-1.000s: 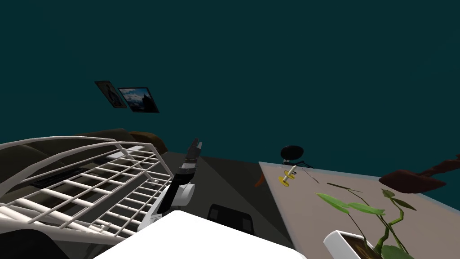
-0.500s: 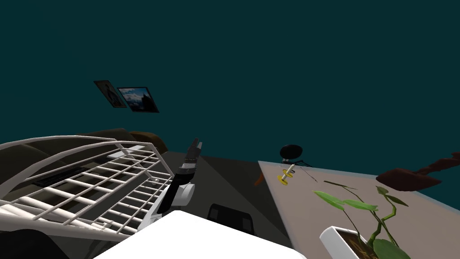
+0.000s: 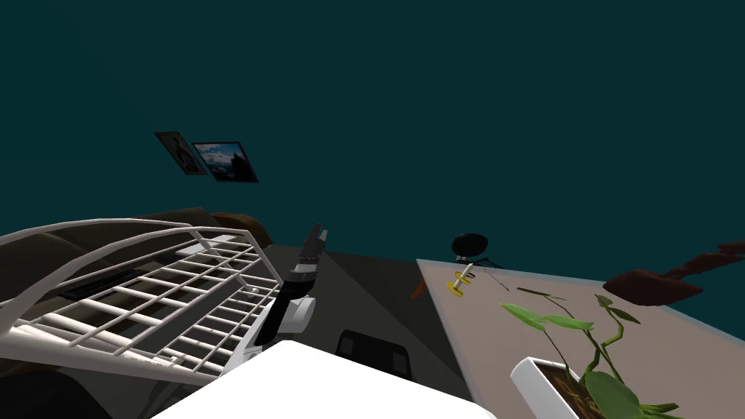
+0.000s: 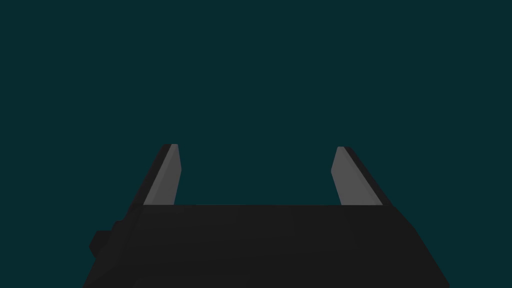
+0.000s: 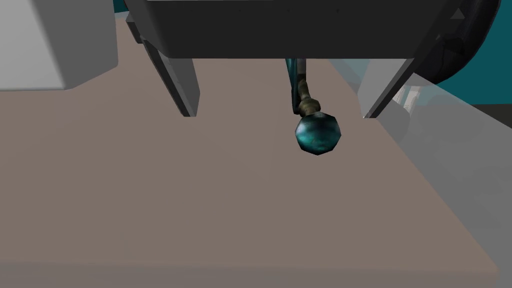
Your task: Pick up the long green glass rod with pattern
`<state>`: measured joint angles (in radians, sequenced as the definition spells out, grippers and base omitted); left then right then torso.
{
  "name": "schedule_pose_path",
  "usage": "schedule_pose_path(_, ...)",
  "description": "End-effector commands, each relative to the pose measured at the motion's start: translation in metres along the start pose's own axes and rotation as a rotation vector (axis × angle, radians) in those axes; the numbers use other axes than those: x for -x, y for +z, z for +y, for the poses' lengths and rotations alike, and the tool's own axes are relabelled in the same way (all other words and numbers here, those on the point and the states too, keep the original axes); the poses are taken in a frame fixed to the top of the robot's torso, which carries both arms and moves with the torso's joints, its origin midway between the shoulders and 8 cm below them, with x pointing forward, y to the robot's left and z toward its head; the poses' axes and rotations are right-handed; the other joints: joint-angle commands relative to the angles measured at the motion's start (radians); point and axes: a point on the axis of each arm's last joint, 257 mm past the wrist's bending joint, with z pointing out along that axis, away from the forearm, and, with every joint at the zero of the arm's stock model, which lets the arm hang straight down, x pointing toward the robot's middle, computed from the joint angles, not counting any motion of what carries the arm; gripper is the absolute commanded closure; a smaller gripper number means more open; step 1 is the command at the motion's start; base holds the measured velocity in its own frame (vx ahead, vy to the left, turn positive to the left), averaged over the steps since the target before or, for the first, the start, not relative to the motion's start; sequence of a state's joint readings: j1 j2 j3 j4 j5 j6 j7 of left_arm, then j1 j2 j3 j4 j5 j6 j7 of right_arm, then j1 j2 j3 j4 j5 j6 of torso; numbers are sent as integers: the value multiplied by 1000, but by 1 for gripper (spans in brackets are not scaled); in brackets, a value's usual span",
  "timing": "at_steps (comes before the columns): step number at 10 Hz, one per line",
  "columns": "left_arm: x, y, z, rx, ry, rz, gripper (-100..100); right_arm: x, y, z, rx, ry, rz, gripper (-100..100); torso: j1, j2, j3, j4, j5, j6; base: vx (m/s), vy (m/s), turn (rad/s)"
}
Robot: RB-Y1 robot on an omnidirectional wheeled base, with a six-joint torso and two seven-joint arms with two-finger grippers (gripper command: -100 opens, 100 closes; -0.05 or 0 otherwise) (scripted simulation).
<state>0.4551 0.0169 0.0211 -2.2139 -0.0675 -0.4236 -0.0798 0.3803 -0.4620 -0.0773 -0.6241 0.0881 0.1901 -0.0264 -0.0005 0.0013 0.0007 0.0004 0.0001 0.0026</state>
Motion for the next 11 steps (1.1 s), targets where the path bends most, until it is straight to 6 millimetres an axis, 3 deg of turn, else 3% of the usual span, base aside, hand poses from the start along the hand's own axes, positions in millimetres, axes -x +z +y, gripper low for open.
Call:
schedule_pose_path(1,0,0,0,0,0,0,0,0,0,0,0,0,0,100,0,0,0,0,0,0,0,0,0)
schedule_pose_path(5,0,0,0,0,0,0,0,0,0,-4,-8,0,0,100,0,2,2,2,0,0,-1,0,-2)
schedule_pose_path(6,0,0,0,0,0,0,0,0,0,-3,-7,1,0,0,0,2,2,2,0,-1,0,0,0)
schedule_pose_path(7,0,0,0,0,0,0,0,3,-3,-5,0,1,-2,100,0,2,2,1,-1,-1,22,12,7)
schedule_pose_path(11,0,0,0,0,0,0,0,10,-14,-23,-2,3,-1,100,2,-2,-1,0,0,0,40,27,4)
